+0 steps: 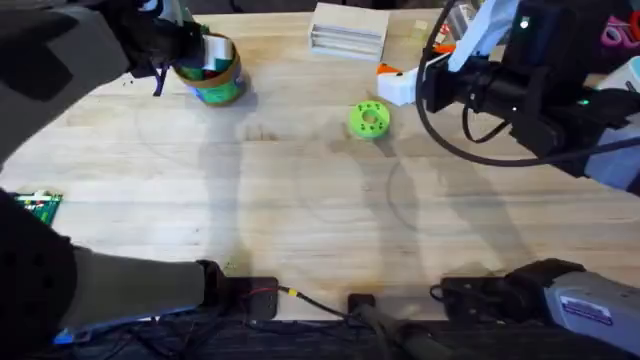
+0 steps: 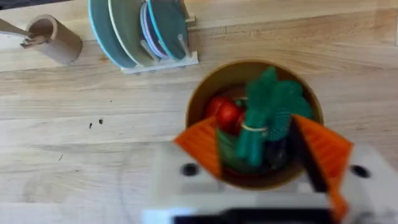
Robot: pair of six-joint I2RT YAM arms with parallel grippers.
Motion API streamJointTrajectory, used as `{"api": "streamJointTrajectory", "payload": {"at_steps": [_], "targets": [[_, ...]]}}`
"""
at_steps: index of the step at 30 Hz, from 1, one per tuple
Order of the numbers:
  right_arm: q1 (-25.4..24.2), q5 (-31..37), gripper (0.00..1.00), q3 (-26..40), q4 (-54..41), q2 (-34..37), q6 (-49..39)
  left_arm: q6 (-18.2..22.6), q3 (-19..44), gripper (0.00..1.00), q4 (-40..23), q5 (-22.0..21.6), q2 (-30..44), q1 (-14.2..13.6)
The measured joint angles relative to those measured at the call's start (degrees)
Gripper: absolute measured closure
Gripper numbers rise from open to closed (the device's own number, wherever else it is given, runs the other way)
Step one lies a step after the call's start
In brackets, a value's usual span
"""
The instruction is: Pick up the gripper from the table and insert it into the empty holder that is missing its gripper. Then pick up a screw, insert it into the mounting hole, and use the screwdriver to tighten it. Finally, clean up the table by picking up the vegetable and placing it into the bucket.
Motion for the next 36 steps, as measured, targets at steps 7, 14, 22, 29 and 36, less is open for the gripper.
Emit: {"api": "streamJointTrajectory", "payload": {"at_steps": [7, 14, 22, 29, 36], "targets": [[0.0, 0.0, 0.009, 0.0, 0.0, 0.0, 2.7, -0.2, 0.0, 0.008, -0.6, 0.2, -4.2, 0.0], [0.0, -0.2, 0.009, 0.0, -3.8, -1.5, 9.2, -0.4, 0.0, 0.117, -4.1, 3.3, -18.2, 0.0], [0.0, -0.6, 0.009, 5.5, -22.4, -7.8, 11.1, -0.4, 0.3, 0.986, -17.3, 14.5, -35.9, 0.0], [0.0, -0.6, 0.007, 9.1, -26.9, -10.9, 11.2, -0.4, 0.3, 0.124, -25.3, 18.2, -44.3, 0.0], [0.0, -0.6, 0.007, 9.1, -27.0, -12.4, 11.4, -0.4, 0.3, 0.008, -29.7, 19.1, -48.7, 0.0]]}}
